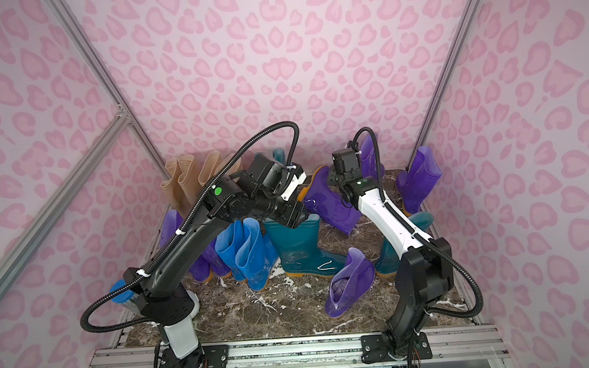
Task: Match and arrange rain boots in pairs
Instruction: Adjust the rain boot at the center of the board.
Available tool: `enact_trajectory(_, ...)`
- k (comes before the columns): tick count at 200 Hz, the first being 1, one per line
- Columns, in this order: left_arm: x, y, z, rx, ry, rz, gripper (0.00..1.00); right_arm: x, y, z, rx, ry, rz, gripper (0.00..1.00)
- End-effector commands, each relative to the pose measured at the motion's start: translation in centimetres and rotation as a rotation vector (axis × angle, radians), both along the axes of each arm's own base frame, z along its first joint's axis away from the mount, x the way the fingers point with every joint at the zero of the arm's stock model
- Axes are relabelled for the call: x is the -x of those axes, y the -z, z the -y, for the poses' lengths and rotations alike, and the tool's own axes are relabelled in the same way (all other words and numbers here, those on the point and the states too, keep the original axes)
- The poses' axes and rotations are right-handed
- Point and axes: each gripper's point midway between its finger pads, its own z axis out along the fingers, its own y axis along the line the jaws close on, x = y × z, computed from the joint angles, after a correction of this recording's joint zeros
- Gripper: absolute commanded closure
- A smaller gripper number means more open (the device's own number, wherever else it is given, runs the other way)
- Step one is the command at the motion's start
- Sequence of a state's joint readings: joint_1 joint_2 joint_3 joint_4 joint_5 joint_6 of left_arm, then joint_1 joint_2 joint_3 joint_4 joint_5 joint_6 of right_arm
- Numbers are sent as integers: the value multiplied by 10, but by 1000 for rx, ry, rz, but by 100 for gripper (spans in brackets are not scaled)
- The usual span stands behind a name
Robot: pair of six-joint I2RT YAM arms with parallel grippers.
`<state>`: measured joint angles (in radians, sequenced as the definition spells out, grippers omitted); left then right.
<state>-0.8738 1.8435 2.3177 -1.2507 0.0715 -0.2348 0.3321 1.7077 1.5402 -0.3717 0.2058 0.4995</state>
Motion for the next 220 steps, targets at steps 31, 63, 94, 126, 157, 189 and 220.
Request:
enact_trajectory(31, -1, -9, -2, 27, 24, 53, 34, 2, 76, 23, 77, 120, -170, 44)
enact_trajectory(63, -4, -1, -15, -16, 1, 92, 34, 13, 118, 32, 80, 165, -232, 34)
enact_trajectory(94, -8, 9, -28, -70, -18, 125, 34, 26, 146, 44, 60, 188, -284, 25)
enact_trajectory(126, -9, 17, -32, -74, -21, 128, 33, 41, 173, 44, 12, 195, -341, 18)
enact_trajectory(157, -6, 16, -32, -55, -11, 132, 33, 56, 187, 59, -41, 233, -350, 16)
enact_trajectory(189, -7, 16, -30, -53, -7, 132, 33, 56, 201, 49, -138, 130, -343, 21)
enact_trajectory(220, -8, 20, -28, -60, -6, 122, 33, 53, 220, 35, -224, 52, -377, 24)
